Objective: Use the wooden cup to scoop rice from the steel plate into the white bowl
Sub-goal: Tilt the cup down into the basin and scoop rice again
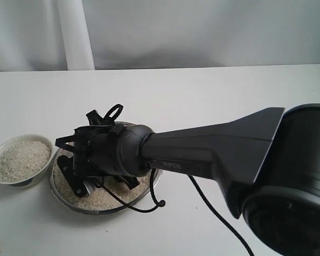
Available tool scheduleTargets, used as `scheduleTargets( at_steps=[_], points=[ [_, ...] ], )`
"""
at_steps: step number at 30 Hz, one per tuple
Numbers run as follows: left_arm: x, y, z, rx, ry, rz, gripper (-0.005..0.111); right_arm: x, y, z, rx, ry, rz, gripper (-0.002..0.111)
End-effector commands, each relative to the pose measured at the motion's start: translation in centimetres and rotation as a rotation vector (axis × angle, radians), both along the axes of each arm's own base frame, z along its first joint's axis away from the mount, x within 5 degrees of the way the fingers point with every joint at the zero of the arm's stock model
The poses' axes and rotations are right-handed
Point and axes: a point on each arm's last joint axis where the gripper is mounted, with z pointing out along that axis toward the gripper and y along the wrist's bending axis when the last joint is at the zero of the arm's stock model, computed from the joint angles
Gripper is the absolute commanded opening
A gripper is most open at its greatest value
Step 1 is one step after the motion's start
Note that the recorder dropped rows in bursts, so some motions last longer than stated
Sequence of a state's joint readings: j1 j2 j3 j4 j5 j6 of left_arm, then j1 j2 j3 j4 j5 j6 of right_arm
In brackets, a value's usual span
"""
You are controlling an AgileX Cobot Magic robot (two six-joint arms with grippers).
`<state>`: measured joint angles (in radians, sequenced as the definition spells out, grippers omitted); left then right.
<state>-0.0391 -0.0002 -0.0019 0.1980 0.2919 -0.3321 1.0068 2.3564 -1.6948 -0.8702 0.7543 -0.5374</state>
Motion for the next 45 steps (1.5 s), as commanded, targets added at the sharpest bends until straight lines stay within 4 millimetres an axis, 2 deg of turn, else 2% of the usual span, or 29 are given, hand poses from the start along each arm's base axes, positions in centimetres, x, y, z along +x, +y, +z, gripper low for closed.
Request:
scheduleTargets(
  at_steps=[1, 8, 32, 42, 45],
  points=[
    [0.0, 0.0, 0.0, -0.003, -0.005, -0.002, 0.0, -0.1, -0.3, -2.1, 0.115, 0.145, -0.093, 0.0],
    [0.0, 0.0, 0.0, -0.003, -0.005, -0.002, 0.0, 1.4, -1.3, -2.4, 0.227, 0.225, -0.196, 0.0],
    [0.0, 0.0, 0.0, -0.003, -0.005, -0.002, 0.0, 0.7, -0.4, -2.5, 0.346, 0.319, -0.209, 0.0],
    [0.0, 0.0, 0.0, -0.003, -0.005, -0.002, 0.0, 3.1, -2.5, -2.6, 0.443, 0.386, -0.367, 0.0],
    [0.0, 0.0, 0.0, -0.003, -0.005, -0.002, 0.0, 3.4, -2.7, -2.5, 0.475, 0.404, -0.377, 0.0]
  ],
)
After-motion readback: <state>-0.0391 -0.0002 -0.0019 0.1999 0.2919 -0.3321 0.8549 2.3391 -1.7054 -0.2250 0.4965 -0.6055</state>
